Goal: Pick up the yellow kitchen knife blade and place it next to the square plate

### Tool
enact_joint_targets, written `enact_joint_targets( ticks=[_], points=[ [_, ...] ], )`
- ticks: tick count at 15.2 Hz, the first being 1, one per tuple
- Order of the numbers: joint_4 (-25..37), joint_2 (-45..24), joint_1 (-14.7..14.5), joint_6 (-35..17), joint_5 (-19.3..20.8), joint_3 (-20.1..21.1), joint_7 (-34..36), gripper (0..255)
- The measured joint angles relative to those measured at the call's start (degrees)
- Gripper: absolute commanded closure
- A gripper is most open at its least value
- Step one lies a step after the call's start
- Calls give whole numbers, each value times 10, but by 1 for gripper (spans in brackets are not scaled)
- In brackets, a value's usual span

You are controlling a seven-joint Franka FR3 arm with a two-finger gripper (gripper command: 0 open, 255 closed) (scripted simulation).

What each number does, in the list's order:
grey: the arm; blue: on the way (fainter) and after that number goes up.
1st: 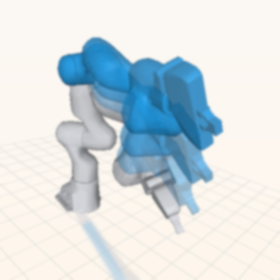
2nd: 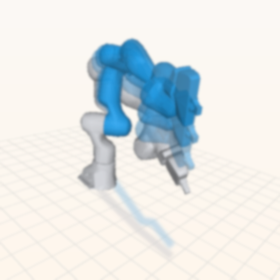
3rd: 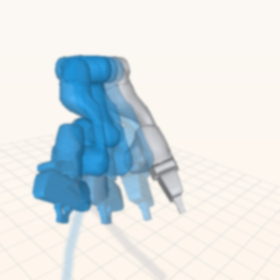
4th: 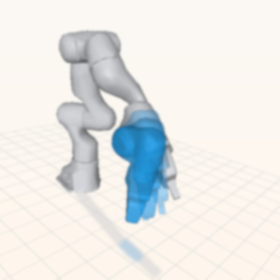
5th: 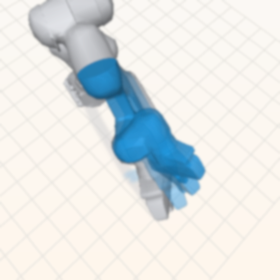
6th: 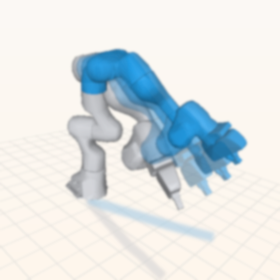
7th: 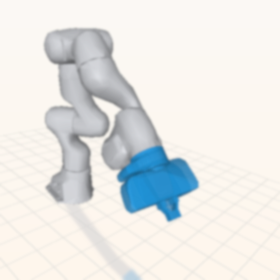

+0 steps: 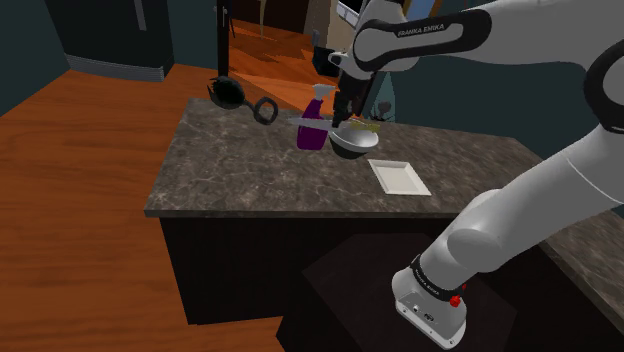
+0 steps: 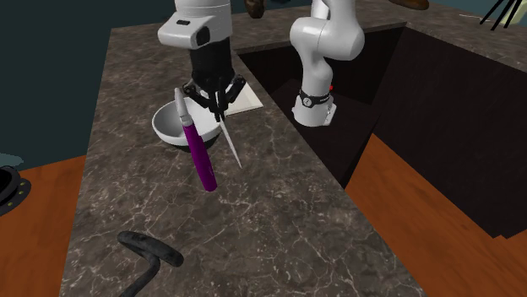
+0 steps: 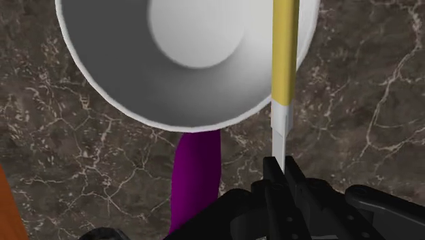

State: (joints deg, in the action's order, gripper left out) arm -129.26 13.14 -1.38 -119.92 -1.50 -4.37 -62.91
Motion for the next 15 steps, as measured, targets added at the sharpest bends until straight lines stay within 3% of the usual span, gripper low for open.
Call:
enact_joint_targets(
  ticks=[15],
  points=[
    [-66, 86, 93, 22, 49, -137, -197, 255]
  ],
)
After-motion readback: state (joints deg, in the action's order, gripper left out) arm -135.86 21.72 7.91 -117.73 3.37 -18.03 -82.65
